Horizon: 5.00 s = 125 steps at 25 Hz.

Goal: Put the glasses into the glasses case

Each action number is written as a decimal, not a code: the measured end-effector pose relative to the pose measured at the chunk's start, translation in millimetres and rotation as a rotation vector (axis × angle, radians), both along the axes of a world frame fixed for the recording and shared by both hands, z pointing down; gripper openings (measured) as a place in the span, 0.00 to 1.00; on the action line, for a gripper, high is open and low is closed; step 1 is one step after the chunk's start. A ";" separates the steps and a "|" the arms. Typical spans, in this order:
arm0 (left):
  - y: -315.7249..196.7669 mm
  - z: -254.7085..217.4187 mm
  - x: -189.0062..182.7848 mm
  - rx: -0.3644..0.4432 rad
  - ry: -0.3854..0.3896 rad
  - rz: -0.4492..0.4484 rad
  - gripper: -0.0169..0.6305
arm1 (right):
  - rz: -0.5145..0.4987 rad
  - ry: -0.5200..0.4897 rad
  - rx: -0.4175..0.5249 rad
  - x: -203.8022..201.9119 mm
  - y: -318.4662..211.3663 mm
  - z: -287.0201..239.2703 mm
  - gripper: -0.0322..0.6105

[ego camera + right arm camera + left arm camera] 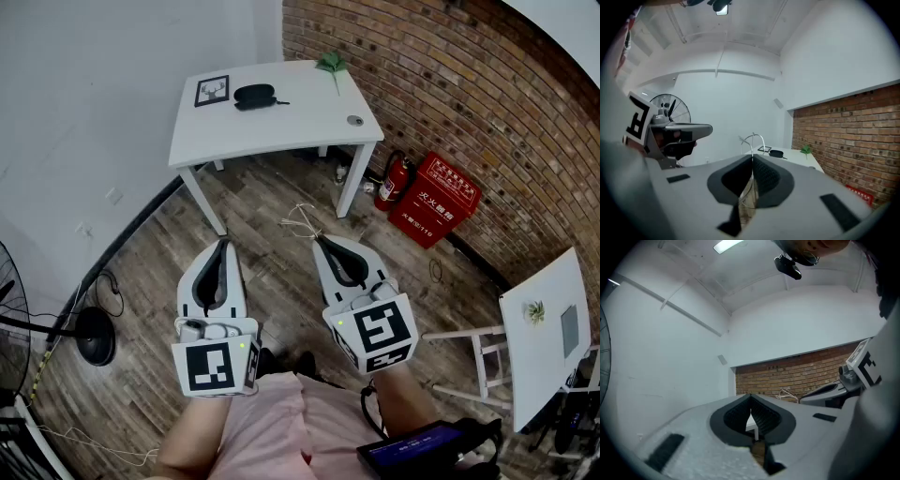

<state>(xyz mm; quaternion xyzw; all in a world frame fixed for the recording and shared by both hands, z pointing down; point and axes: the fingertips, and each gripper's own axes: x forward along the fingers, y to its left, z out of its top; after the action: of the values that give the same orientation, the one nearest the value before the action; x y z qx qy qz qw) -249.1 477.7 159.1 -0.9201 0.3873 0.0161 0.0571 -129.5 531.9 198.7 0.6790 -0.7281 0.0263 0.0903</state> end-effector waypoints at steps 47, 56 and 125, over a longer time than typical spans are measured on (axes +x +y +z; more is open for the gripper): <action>-281.6 43.7 71.1 -0.076 -0.043 -0.014 0.03 | 0.010 0.014 -0.043 85.3 -277.4 26.2 0.07; -360.3 26.7 87.6 -0.043 -0.026 0.006 0.03 | 0.049 0.039 0.003 107.6 -348.2 2.2 0.07; -675.3 137.1 208.0 -0.291 -0.109 -0.331 0.03 | -0.598 0.168 -0.369 212.5 -716.2 141.9 0.07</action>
<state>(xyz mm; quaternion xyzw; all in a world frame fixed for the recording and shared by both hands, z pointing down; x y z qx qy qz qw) -41.1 -197.6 296.2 -0.8421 0.5275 -0.0991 -0.0536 83.0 -184.3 340.6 0.4080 -0.8676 0.0741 0.2744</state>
